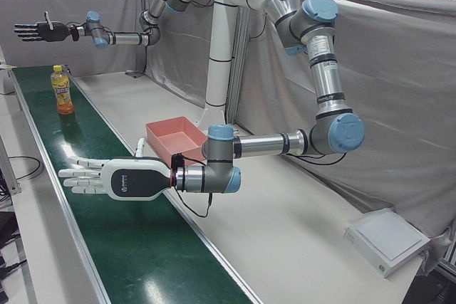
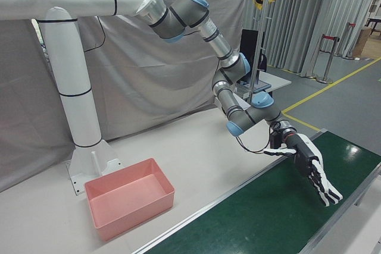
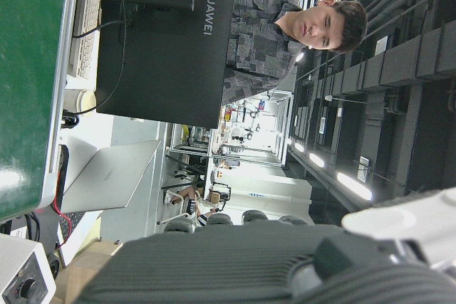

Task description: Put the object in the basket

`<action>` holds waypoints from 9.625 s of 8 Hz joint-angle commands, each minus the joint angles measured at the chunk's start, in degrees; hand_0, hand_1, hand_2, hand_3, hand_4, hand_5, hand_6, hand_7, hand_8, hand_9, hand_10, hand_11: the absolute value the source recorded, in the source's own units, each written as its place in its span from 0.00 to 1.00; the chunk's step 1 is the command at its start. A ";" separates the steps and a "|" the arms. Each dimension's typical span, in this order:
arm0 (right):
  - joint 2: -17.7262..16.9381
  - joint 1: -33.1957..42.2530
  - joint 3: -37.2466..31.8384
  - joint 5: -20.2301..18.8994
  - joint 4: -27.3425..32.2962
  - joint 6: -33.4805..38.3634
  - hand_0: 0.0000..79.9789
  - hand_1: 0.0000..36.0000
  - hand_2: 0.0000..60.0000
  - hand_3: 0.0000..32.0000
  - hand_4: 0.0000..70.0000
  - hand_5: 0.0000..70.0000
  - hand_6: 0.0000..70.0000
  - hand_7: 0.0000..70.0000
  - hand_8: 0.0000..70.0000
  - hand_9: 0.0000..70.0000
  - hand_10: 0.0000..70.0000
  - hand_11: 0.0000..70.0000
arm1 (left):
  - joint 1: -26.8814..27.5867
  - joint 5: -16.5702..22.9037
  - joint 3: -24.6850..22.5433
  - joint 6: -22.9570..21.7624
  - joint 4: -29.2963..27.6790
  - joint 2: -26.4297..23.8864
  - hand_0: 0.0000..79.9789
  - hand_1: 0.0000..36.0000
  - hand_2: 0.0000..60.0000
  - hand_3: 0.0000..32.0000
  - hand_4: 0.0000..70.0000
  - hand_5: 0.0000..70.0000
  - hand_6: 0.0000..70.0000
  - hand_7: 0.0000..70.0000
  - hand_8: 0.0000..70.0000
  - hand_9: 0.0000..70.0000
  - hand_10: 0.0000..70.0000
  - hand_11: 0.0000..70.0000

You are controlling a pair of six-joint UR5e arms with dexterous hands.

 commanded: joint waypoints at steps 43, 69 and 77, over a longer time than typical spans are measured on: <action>-0.09 0.09 0.30 0.00 -0.04 0.05 0.00 0.00 0.00 0.00 0.00 0.00 0.00 0.00 0.00 0.00 0.00 0.00 | 5.74 -4.04 0.98 0.48 0.96 -1.70 0.69 0.18 0.00 0.11 0.11 0.10 0.00 0.00 0.00 0.00 0.06 0.12; 0.00 0.09 0.39 0.00 -0.04 0.05 0.00 0.00 0.00 0.00 0.00 0.00 0.00 0.00 0.00 0.00 0.00 0.00 | 16.29 -10.11 5.11 3.02 9.15 -20.86 0.70 0.28 0.00 0.00 0.18 0.30 0.02 0.02 0.06 0.09 0.14 0.23; 0.00 0.09 0.39 0.00 -0.04 0.05 0.00 0.00 0.00 0.00 0.00 0.00 0.00 0.00 0.00 0.00 0.00 0.00 | 17.16 -4.15 -1.64 0.03 9.76 -20.25 0.67 0.56 1.00 0.00 0.65 1.00 0.93 1.00 1.00 1.00 1.00 1.00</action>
